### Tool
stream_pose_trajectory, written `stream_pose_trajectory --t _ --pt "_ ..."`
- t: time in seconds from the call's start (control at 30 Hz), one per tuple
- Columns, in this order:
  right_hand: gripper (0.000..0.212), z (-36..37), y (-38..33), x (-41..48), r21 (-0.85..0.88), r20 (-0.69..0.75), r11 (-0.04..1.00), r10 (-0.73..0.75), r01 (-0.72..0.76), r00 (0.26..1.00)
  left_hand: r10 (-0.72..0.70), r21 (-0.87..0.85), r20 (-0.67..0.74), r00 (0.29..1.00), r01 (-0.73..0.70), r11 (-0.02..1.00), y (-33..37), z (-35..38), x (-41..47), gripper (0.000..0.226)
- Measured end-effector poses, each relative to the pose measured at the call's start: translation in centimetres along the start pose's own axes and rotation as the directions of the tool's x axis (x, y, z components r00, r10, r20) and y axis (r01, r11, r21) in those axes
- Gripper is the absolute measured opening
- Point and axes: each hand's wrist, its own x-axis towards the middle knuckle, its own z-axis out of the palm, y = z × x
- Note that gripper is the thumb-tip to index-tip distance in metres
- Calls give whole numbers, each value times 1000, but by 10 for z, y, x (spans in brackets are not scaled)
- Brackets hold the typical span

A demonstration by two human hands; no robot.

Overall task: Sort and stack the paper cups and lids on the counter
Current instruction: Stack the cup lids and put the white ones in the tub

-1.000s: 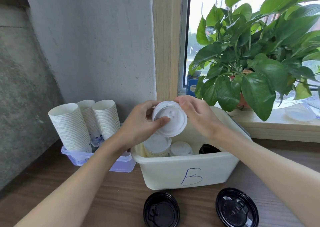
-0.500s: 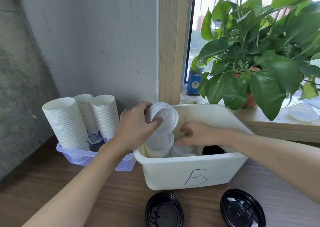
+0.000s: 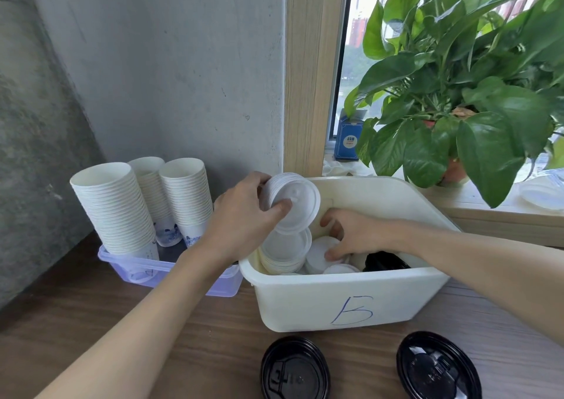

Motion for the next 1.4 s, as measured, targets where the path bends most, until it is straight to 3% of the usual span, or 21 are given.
stream_pose_trajectory --t 0.23,0.37,0.53,0.63,0.9,1.03,1.17,1.4 --pt "59 -18 -8 -9 108 -148 991 -69 85 987 -50 -86 -18 999 49 995 1 -1 -1 40" --pt "58 -35 -10 -21 120 -325 982 -101 146 940 -103 -139 -20 994 100 985 6 -2 1 37" --pt "53 -49 -25 -49 164 -620 939 -140 302 772 -170 -195 -58 984 156 968 16 -7 7 47" --pt "46 -50 -40 -64 147 -704 911 -178 386 688 -185 -191 -78 980 168 967 21 -6 8 50" --pt "29 -41 -68 -81 82 -756 867 -268 492 597 -41 -161 -64 997 30 986 26 -2 3 36" --pt "22 -35 -76 -79 17 -773 829 -344 559 533 -68 -344 -42 997 49 938 28 -1 3 31" --pt "23 -24 -79 -71 -34 -756 769 -437 638 487 -99 -509 -20 995 75 857 28 -3 3 49" --pt "18 -8 -88 -62 1 -728 720 -476 694 494 -42 -544 80 996 79 836 28 -9 2 82"
